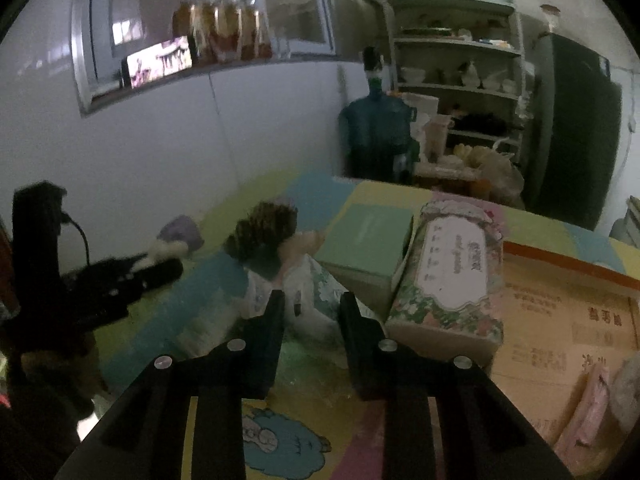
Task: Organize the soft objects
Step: 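Carry the plush bear and the white packet with both tools over the cardboard box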
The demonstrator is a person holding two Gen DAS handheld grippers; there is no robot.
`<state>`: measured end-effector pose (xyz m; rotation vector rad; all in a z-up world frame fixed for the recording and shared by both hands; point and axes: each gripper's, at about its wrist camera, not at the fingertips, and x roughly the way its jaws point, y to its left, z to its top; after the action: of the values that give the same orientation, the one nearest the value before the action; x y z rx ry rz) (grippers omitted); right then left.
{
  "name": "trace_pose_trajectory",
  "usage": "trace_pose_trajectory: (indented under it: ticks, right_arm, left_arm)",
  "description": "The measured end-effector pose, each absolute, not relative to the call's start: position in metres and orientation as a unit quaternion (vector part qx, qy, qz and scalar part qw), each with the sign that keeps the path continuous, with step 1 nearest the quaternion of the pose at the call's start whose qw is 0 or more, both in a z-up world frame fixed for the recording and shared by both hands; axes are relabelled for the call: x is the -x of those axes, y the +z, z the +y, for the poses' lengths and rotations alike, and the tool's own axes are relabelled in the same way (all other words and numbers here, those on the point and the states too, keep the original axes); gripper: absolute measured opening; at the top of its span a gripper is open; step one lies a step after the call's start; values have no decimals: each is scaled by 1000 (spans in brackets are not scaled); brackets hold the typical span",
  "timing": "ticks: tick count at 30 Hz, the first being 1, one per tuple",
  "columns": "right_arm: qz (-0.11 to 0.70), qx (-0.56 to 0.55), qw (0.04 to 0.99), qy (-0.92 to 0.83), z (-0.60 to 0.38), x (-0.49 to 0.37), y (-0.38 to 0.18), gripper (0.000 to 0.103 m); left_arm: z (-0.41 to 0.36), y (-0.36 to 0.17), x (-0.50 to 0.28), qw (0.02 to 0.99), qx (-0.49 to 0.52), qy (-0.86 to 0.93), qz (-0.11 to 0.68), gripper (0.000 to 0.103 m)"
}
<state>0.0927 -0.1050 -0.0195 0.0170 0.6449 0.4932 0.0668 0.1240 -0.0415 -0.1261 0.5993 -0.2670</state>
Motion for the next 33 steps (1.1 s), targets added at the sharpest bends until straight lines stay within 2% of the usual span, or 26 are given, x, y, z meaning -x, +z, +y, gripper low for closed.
trace_pose_trajectory:
  ticks: [33]
  right_arm:
    - [235,-56,953,184,-201,-44,15,28]
  left_arm:
    - [-1,2,-64,939,30,-222,260,50]
